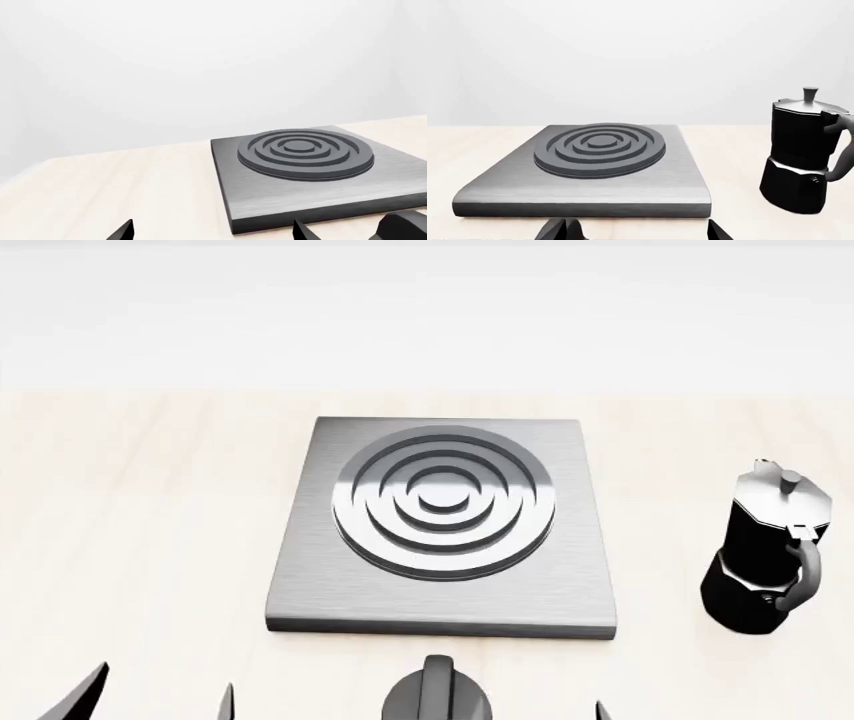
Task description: Put the moka pot on the stove.
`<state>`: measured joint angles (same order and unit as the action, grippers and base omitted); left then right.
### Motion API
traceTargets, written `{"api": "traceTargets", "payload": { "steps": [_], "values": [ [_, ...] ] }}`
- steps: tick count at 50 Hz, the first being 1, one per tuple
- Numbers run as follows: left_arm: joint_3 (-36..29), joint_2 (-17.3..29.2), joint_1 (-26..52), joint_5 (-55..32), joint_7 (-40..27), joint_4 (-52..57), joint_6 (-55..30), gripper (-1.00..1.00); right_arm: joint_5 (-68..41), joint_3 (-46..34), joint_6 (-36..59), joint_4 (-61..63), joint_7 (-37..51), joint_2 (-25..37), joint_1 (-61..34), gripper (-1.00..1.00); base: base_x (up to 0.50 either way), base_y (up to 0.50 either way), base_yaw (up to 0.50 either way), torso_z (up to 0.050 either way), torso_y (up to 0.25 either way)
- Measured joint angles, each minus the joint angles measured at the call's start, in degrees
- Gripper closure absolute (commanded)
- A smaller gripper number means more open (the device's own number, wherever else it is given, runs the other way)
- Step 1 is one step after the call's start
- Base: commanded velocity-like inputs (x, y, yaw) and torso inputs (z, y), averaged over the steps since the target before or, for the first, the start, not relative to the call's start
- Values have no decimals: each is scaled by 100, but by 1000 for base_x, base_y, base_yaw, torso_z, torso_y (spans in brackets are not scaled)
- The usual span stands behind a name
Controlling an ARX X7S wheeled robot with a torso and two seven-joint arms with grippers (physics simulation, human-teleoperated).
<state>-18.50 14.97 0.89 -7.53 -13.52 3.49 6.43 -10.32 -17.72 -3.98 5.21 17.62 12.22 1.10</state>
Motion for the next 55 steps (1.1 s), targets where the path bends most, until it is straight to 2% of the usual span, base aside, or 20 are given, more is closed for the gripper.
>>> {"api": "traceTargets", "payload": {
  "steps": [26,42,55],
  "values": [
    [-49,67,-50,-84,0,1,111,-100,-750,398,1279,275,-301,589,-1104,-100,0,0,0,0,0],
    [-65,96,-34,-143,-3,-35,140,-100,-532,438,2527,1021,110,1024,-1733,-100,0,0,0,0,0],
    [-90,106,3,-175,-8,-86,142,-100,-450,749,3059,1625,425,1356,-1910,-100,0,0,0,0,0]
  ]
}}
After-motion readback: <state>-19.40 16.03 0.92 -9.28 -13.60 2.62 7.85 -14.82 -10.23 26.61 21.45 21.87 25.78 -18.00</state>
